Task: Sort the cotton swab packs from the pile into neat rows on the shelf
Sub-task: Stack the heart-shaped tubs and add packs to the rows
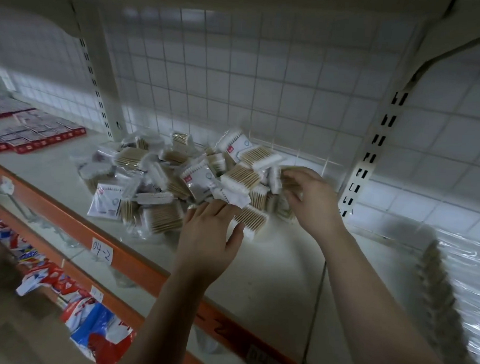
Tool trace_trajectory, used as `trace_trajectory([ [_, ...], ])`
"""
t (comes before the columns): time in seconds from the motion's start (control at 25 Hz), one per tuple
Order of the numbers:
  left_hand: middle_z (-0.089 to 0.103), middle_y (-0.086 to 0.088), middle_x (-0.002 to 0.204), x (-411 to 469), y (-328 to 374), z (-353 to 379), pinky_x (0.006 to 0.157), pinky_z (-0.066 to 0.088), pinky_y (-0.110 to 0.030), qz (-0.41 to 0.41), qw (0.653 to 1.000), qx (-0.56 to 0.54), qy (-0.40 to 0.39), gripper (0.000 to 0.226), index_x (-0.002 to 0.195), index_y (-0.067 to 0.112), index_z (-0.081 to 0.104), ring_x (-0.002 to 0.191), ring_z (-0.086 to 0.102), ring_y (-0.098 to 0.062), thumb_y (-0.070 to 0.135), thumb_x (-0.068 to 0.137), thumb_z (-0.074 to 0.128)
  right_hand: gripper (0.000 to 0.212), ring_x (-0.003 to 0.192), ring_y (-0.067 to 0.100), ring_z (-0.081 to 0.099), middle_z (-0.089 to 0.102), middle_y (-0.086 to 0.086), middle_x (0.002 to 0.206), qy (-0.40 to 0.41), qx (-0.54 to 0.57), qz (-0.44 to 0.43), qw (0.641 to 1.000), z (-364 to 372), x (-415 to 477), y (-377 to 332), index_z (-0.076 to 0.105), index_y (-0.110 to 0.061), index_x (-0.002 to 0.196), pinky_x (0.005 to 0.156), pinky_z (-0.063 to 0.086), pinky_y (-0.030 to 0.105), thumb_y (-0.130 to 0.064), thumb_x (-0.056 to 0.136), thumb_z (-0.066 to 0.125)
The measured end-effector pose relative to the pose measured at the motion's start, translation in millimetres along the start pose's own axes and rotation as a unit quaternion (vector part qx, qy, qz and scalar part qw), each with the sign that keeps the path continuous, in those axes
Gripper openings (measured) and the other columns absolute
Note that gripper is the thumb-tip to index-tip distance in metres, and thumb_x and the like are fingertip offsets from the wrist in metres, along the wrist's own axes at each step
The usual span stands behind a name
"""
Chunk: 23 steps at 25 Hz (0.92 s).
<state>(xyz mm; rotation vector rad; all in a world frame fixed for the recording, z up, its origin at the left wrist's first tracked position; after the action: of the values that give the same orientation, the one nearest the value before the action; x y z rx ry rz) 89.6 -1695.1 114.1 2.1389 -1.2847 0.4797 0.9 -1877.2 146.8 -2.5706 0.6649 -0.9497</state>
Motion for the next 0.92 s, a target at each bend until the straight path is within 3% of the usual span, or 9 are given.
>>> trace_trajectory([
  [0.2,0.065,0.005,0.101,12,-9,10,0.081,0.046,-0.038,0.005,1.000,-0.026,-0.011,0.034,0.105,0.023,0.065,0.093,0.061,-0.020,0.039,0.085,0.044,0.058,0.122,0.018,0.045,0.051,0.000,0.131,-0.030,-0.031,0.035,0.998,15,16,14,0.053,-0.015,0.131,0.099,0.030,0.017,-0.013,0.075,0.071],
  [0.32,0.065,0.006,0.101,17,-11,12,0.080,0.047,-0.039,0.009,0.999,-0.036,-0.010,0.033,0.104,0.023,0.065,0.091,0.061,-0.019,0.040,0.085,0.043,0.068,0.128,0.021,0.037,0.047,0.000,0.136,-0.031,-0.045,0.052,0.997,20,20,17,0.050,-0.018,0.133,0.107,0.031,0.029,-0.019,0.070,0.077],
  [0.48,0.065,0.006,0.098,21,-13,14,0.077,0.048,-0.039,0.009,0.999,-0.043,-0.005,0.031,0.101,0.023,0.066,0.089,0.061,-0.019,0.039,0.084,0.045,0.070,0.125,0.023,0.036,0.048,-0.001,0.133,-0.007,-0.086,0.042,0.995,25,26,18,0.050,-0.021,0.131,0.104,0.035,0.041,-0.023,0.067,0.079],
  [0.64,0.065,0.006,0.098,22,-14,17,0.076,0.048,-0.038,0.008,0.999,-0.048,-0.008,0.031,0.101,0.023,0.066,0.088,0.062,-0.020,0.039,0.084,0.045,0.066,0.120,0.023,0.038,0.052,-0.004,0.129,-0.002,-0.080,0.040,0.996,25,29,19,0.052,-0.022,0.126,0.099,0.037,0.041,-0.021,0.066,0.079],
  [0.8,0.065,0.006,0.099,23,-11,21,0.075,0.047,-0.038,0.009,0.999,-0.046,-0.018,0.032,0.102,0.024,0.065,0.087,0.061,-0.020,0.040,0.084,0.044,0.064,0.113,0.020,0.041,0.056,-0.005,0.117,0.027,-0.035,0.051,0.998,12,27,20,0.051,-0.020,0.121,0.089,0.034,0.025,-0.025,0.065,0.082],
  [0.92,0.065,0.007,0.098,23,-6,22,0.074,0.046,-0.035,0.015,0.998,-0.051,-0.018,0.032,0.100,0.024,0.066,0.085,0.062,-0.020,0.040,0.083,0.044,0.066,0.109,0.020,0.048,0.055,-0.003,0.115,0.047,-0.003,0.044,0.998,1,24,18,0.049,-0.023,0.123,0.090,0.044,0.032,-0.028,0.066,0.081],
])
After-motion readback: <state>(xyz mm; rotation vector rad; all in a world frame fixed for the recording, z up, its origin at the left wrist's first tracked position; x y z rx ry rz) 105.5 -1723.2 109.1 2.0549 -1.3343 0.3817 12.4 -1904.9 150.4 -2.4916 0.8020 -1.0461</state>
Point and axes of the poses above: each hand's wrist, its own x-axis towards the middle knuckle, its own z-axis out of the palm, y = z × x, the point moved 5 cm from there along x, towards the middle knuckle
